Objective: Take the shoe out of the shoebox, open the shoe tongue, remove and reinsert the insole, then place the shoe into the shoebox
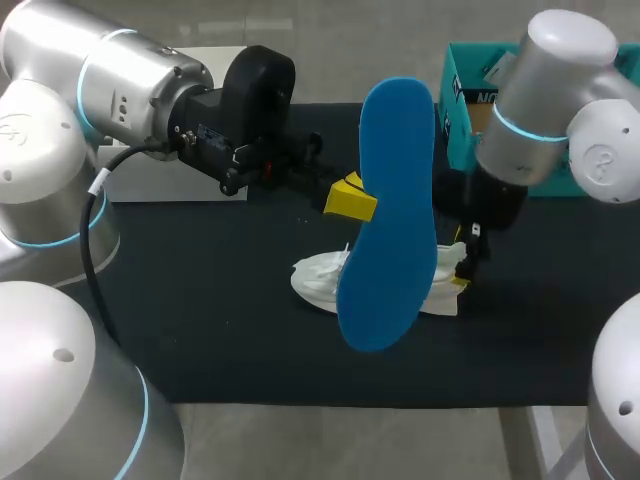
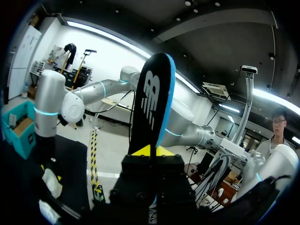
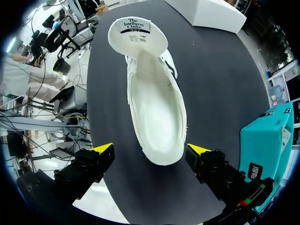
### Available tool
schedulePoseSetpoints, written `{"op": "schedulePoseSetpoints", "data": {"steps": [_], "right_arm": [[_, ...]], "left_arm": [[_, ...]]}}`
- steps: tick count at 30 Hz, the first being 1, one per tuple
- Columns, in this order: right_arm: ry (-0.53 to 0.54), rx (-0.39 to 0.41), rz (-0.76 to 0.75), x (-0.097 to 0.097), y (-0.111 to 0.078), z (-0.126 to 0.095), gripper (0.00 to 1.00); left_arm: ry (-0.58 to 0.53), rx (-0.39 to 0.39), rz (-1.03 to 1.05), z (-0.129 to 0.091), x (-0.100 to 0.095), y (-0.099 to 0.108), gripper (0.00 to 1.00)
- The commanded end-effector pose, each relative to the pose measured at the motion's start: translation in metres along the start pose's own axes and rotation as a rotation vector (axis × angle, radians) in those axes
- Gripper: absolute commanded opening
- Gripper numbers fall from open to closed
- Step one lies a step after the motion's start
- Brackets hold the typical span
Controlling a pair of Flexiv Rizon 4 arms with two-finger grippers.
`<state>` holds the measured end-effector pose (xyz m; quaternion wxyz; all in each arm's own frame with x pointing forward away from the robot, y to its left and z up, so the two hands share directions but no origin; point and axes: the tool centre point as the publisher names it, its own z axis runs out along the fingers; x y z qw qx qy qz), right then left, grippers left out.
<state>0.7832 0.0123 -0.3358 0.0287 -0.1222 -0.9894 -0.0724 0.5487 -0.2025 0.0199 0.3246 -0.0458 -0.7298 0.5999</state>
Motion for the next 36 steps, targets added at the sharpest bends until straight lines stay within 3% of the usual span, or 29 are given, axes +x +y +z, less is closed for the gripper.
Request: {"op": "schedulePoseSetpoints", "data": {"steps": [1, 36], "right_arm": [[-0.026, 0.058, 0.003, 0.0063, -0.0014, -0.0135, 1.00], [-0.035, 0.054, -0.033, 0.0010, -0.0042, -0.0207, 1.00]], "left_arm": [[0.002, 0.001, 0.000, 0.0012, -0.0012, -0.0003, 0.00], [0.002, 0.001, 0.000, 0.0012, -0.0012, -0.0003, 0.00]]}}
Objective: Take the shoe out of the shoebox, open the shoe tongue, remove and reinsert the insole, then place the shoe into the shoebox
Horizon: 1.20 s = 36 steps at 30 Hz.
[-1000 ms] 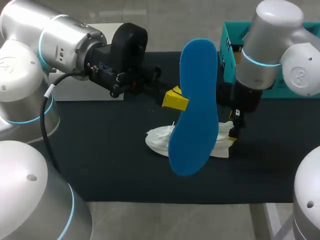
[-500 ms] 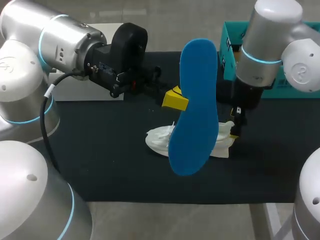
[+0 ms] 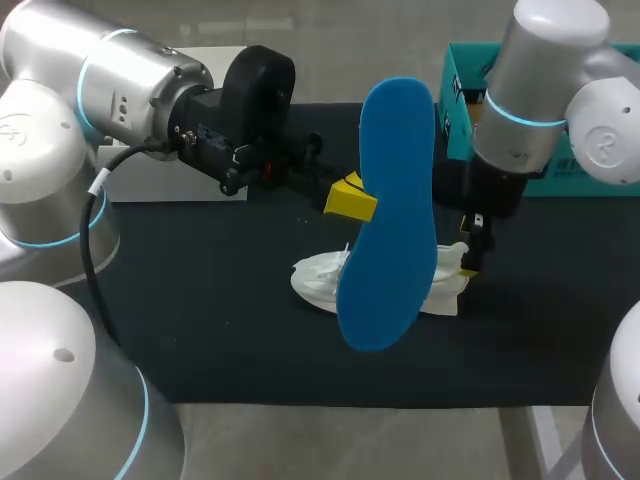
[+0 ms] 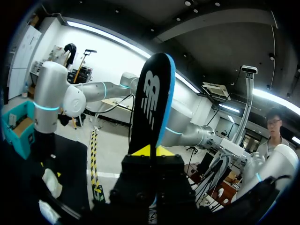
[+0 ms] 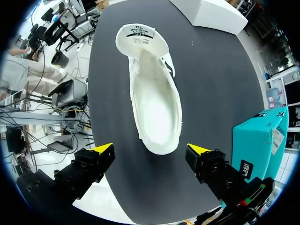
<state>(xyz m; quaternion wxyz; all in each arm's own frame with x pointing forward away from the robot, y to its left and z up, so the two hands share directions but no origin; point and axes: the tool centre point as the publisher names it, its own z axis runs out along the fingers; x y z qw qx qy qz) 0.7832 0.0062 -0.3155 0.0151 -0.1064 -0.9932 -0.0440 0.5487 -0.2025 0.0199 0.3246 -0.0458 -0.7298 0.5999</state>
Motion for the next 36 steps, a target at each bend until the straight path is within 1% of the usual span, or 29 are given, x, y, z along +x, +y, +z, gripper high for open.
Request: {"op": "schedulePoseSetpoints", "data": {"steps": [1, 28, 31, 33, 36], "right_arm": [[-0.003, 0.000, 0.000, 0.001, -0.001, 0.000, 1.00], [-0.003, 0.000, 0.000, 0.001, -0.001, 0.000, 1.00], [-0.013, -0.002, -0.002, -0.004, 0.008, -0.004, 1.00], [-0.037, -0.016, 0.010, -0.009, 0.013, -0.006, 1.00], [-0.050, -0.036, 0.012, -0.019, 0.022, -0.004, 1.00]], "left_arm": [[0.002, 0.001, 0.000, 0.001, -0.001, 0.000, 0.00], [0.002, 0.001, 0.000, 0.001, -0.001, 0.000, 0.00], [0.002, 0.001, 0.000, 0.001, -0.001, 0.000, 0.00], [0.002, 0.001, 0.000, 0.001, -0.001, 0.000, 0.00], [0.002, 0.001, 0.000, 0.001, -0.001, 0.000, 0.00]]}}
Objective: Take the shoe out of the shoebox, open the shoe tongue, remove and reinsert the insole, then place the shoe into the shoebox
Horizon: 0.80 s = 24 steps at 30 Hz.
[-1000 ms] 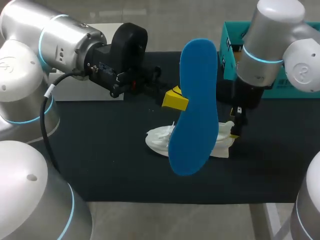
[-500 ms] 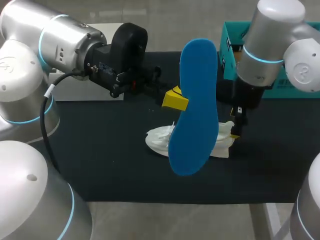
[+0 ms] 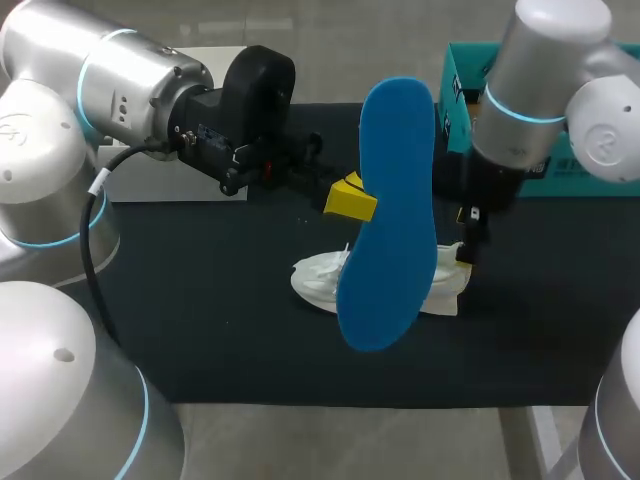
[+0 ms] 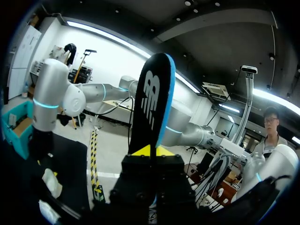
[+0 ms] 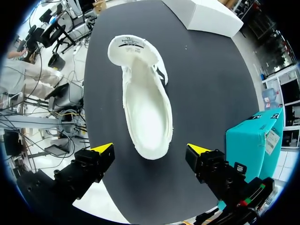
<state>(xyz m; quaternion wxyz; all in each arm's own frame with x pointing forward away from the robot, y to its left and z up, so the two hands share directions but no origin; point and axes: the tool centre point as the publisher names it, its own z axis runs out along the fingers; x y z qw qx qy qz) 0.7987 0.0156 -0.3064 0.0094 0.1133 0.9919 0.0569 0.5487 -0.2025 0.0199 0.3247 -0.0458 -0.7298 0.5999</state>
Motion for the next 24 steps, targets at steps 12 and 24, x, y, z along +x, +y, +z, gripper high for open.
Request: {"op": "schedulePoseSetpoints", "data": {"steps": [12, 24], "right_arm": [[-0.024, 0.057, -0.030, -0.037, 0.057, 0.042, 1.00], [0.015, 0.023, -0.044, -0.040, 0.076, 0.081, 1.00]], "left_arm": [[0.002, 0.001, 0.000, 0.001, -0.001, 0.000, 0.00], [0.002, 0.001, 0.000, 0.001, -0.001, 0.000, 0.00]]}}
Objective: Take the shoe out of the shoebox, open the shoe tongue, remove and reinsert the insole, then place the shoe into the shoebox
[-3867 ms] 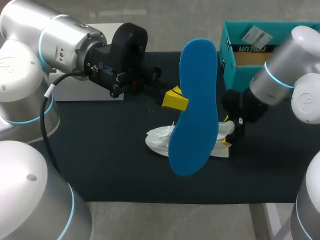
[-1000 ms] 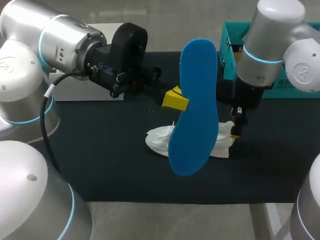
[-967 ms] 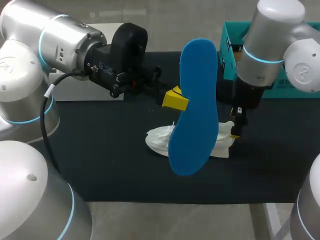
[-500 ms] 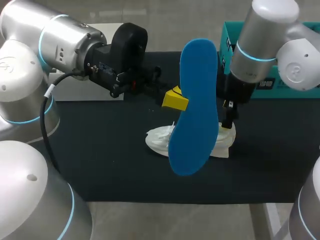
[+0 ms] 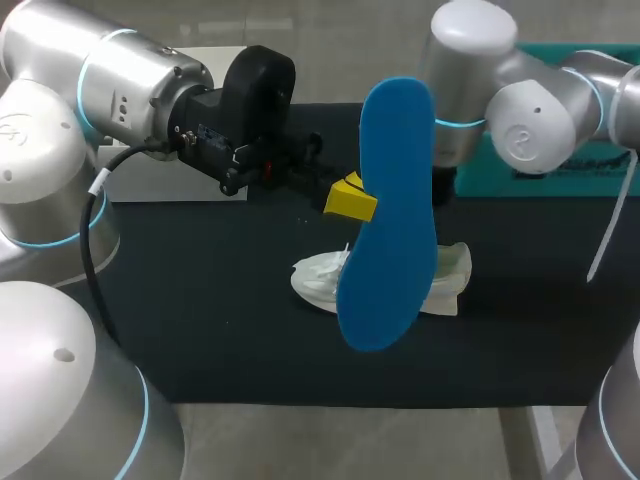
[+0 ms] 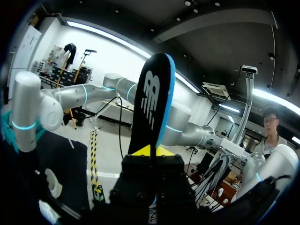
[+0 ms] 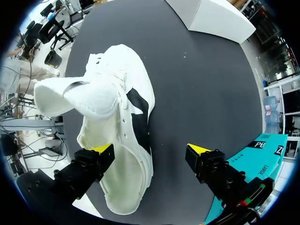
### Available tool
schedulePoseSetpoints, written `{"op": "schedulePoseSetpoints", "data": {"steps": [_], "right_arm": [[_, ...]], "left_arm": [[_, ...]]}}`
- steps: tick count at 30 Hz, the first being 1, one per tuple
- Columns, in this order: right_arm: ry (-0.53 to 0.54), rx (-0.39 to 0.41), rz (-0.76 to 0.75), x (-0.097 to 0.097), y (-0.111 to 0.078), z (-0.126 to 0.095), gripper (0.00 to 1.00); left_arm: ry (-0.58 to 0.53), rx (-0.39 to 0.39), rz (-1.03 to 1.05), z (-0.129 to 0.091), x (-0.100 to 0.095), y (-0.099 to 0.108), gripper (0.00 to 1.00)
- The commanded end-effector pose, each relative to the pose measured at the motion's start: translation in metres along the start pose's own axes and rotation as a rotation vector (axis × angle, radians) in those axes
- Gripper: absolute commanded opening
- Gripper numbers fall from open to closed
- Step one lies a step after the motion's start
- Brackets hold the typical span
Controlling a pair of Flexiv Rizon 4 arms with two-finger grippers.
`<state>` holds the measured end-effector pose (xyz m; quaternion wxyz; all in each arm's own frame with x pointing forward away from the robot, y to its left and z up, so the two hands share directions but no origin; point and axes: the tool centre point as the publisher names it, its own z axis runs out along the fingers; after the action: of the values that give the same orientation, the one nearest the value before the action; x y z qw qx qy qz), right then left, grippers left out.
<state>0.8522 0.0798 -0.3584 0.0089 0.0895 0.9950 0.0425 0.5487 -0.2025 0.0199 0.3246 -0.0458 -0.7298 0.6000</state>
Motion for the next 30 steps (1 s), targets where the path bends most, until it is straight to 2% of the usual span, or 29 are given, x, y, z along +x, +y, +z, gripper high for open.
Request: {"op": "schedulePoseSetpoints", "data": {"steps": [1, 3, 4, 5, 8, 10, 27, 30], "right_arm": [[0.022, -0.009, 0.007, -0.003, 0.008, 0.024, 1.00], [0.042, -0.042, 0.014, -0.002, 0.006, 0.030, 0.98], [0.046, -0.048, 0.016, -0.002, 0.005, 0.031, 0.71], [0.050, -0.042, 0.016, -0.001, 0.005, 0.032, 0.39], [0.087, -0.078, -0.022, 0.006, 0.005, 0.031, 0.00], [0.129, -0.078, -0.085, 0.017, 0.003, 0.030, 0.00], [0.129, -0.078, -0.085, 0.017, 0.003, 0.030, 0.00], [0.147, -0.134, 0.008, 0.021, 0.007, 0.014, 0.00]], "left_arm": [[0.002, 0.001, 0.000, 0.001, -0.001, 0.000, 0.00], [0.002, 0.001, 0.000, 0.001, -0.001, 0.000, 0.00], [0.002, 0.001, 0.000, 0.001, -0.001, 0.000, 0.00], [0.002, 0.001, 0.000, 0.001, -0.001, 0.000, 0.00], [0.002, 0.001, 0.000, 0.001, -0.001, 0.000, 0.00], [0.002, 0.001, 0.000, 0.001, -0.001, 0.000, 0.00], [0.002, 0.001, 0.000, 0.001, -0.001, 0.000, 0.00], [0.002, 0.001, 0.000, 0.001, -0.001, 0.000, 0.00]]}}
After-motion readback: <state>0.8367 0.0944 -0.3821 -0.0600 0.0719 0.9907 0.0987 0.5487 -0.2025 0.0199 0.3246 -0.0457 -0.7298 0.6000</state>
